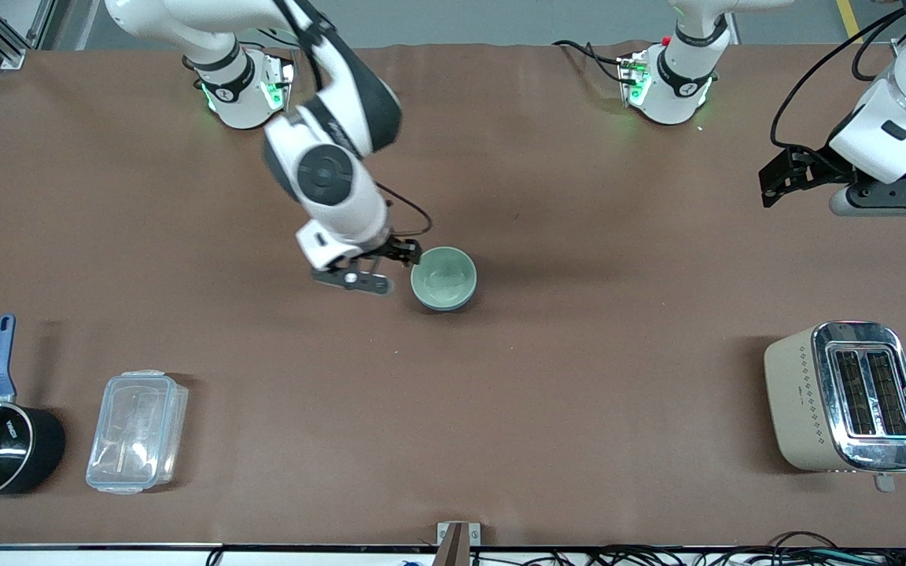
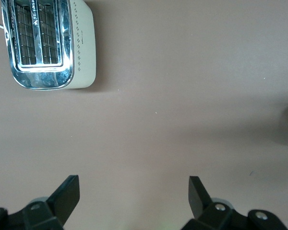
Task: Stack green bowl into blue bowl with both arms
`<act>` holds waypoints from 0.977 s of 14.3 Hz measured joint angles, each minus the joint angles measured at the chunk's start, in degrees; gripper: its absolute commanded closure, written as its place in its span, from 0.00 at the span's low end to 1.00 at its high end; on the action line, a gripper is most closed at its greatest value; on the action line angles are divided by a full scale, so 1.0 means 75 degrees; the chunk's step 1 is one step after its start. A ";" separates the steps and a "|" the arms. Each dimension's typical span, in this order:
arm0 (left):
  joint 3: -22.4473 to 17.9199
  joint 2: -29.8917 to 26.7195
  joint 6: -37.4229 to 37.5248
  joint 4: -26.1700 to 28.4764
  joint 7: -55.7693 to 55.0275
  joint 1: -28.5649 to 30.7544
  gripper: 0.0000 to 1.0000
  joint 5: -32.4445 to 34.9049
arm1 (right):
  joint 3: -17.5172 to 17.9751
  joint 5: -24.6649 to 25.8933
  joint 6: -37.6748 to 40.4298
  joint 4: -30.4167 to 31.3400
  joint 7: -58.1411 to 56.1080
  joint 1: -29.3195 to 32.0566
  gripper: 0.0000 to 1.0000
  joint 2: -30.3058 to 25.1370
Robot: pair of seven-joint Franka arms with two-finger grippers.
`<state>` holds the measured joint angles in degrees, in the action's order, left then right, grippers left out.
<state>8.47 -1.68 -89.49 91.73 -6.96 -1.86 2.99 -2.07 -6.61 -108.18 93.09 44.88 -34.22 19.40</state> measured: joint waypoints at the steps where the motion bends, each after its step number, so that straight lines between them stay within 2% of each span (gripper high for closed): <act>1: 0.0000 0.0000 -0.0001 0.0000 0.0000 0.0000 0.00 -0.0001 | -0.0007 0.0170 0.0294 -0.0002 -0.0148 0.0289 0.00 -0.0324; 6: 0.0008 0.0000 -0.0006 0.0001 0.0000 -0.0012 0.00 -0.0014 | -0.0032 0.0484 0.0956 0.0038 -0.1512 0.1937 0.00 -0.1363; 11: 0.0019 0.0000 -0.0010 0.0000 0.0000 -0.0021 0.00 -0.0028 | -0.0040 0.0495 0.1421 0.0074 -0.3599 0.3591 0.00 -0.1957; 14: 0.0016 -0.0001 -0.0014 -0.0013 0.0000 -0.0022 0.00 -0.0028 | -0.0038 0.0496 0.1795 0.0078 -0.4749 0.4295 0.00 -0.2294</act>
<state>8.59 -1.69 -89.60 91.63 -6.96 -2.02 2.78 -2.36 -2.89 -94.71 93.67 9.26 -2.00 2.19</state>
